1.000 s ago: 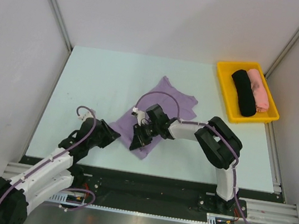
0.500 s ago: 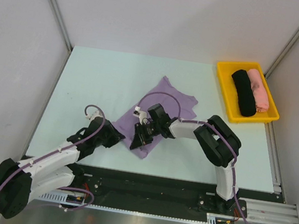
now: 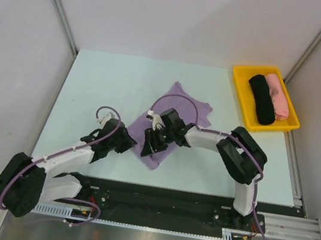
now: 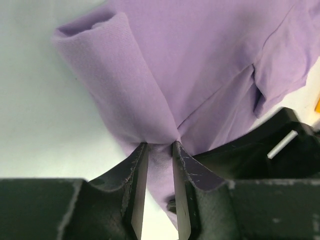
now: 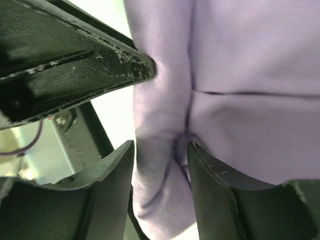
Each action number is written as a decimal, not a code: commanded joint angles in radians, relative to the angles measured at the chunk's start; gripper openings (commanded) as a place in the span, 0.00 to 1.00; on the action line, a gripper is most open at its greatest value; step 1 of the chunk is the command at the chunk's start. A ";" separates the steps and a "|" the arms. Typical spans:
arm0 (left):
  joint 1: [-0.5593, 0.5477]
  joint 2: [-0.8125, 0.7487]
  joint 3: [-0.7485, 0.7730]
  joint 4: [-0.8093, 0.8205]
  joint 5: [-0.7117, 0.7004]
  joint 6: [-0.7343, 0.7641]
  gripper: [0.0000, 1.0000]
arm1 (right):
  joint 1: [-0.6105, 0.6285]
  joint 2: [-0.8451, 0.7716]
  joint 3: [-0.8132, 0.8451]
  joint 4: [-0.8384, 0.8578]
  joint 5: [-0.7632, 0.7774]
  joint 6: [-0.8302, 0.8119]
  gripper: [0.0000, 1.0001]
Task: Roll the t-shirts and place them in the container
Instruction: Roll the T-shirt to the center of the board.
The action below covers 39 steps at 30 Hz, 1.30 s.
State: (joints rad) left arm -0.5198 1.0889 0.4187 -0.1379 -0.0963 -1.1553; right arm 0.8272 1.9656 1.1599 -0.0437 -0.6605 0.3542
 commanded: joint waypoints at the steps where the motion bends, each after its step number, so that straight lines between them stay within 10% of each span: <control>1: -0.003 0.042 0.045 0.000 -0.040 -0.026 0.31 | 0.006 -0.109 -0.005 -0.096 0.151 -0.043 0.52; 16: -0.003 0.086 0.081 -0.015 -0.052 -0.034 0.31 | 0.099 -0.217 -0.104 -0.110 0.305 -0.032 0.70; 25: -0.003 0.100 0.101 -0.029 -0.066 -0.035 0.31 | 0.095 -0.194 -0.126 -0.127 0.292 0.023 0.39; 35: -0.003 0.137 0.121 -0.022 -0.065 -0.037 0.31 | 0.070 -0.205 -0.175 -0.122 0.253 0.046 0.63; 39: -0.003 0.146 0.127 -0.019 -0.066 -0.037 0.31 | 0.066 -0.198 -0.200 -0.094 0.234 0.072 0.46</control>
State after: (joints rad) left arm -0.5217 1.2236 0.5018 -0.1616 -0.1238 -1.1713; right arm 0.8978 1.7744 0.9943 -0.1478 -0.4023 0.3935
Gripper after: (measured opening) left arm 0.309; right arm 0.547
